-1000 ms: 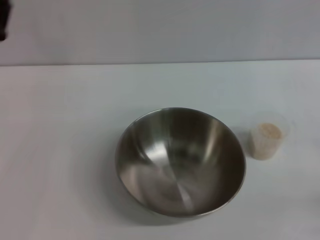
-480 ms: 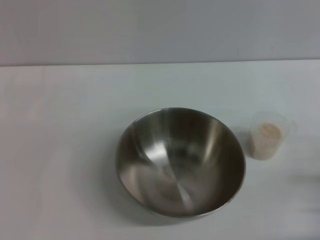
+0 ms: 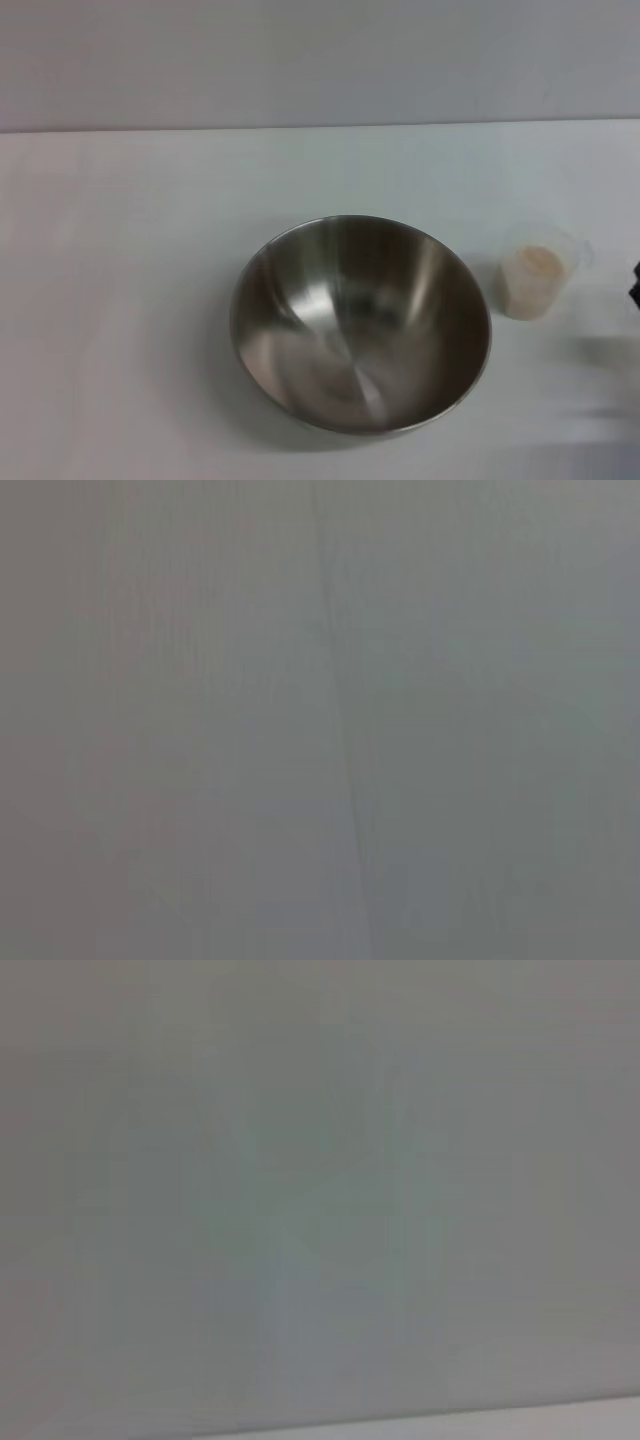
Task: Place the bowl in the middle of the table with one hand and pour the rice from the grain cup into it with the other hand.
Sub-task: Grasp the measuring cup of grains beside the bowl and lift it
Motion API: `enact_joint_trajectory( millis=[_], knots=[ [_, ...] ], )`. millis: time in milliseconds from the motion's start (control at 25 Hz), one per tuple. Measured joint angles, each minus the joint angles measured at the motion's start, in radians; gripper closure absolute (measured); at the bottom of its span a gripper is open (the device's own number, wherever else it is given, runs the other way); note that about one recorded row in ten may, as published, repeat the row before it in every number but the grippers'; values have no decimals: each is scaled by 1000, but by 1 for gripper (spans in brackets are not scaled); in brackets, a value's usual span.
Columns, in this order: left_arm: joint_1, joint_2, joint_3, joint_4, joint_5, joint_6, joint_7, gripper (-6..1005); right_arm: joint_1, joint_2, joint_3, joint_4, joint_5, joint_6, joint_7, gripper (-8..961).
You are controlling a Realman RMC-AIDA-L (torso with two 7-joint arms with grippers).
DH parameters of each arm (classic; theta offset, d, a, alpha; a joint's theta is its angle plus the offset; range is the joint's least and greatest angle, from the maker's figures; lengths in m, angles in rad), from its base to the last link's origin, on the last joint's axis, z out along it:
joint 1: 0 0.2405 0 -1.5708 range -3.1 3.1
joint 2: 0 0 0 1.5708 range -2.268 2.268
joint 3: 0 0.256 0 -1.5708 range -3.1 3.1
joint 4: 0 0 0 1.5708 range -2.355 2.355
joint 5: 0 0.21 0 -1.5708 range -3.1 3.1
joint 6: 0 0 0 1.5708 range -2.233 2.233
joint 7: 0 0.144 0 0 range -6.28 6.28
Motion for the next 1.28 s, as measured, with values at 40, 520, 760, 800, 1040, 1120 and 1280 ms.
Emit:
enact_joint_trajectory(
  millis=[40,520,760,800,1040,1120,1280],
  knots=[
    [-1,0,0,0,0,0,0,216,6,0,-1,1,-6,20,1,135],
    [3,0,3,3,-4,3,-1,216,54,-1,-1,8,-55,139,5,134],
    [3,0,4,5,-6,4,-1,216,56,0,-1,11,-62,142,2,135],
    [2,0,4,5,-6,4,-2,216,57,0,-1,11,-62,143,3,135],
    [0,0,4,5,-6,5,-2,216,70,0,-1,11,-62,161,4,134],
    [0,0,4,5,-6,5,-2,216,77,0,0,11,-63,172,4,134],
    [4,0,4,5,-6,6,-2,216,84,0,9,6,-62,181,4,134]
  ],
)
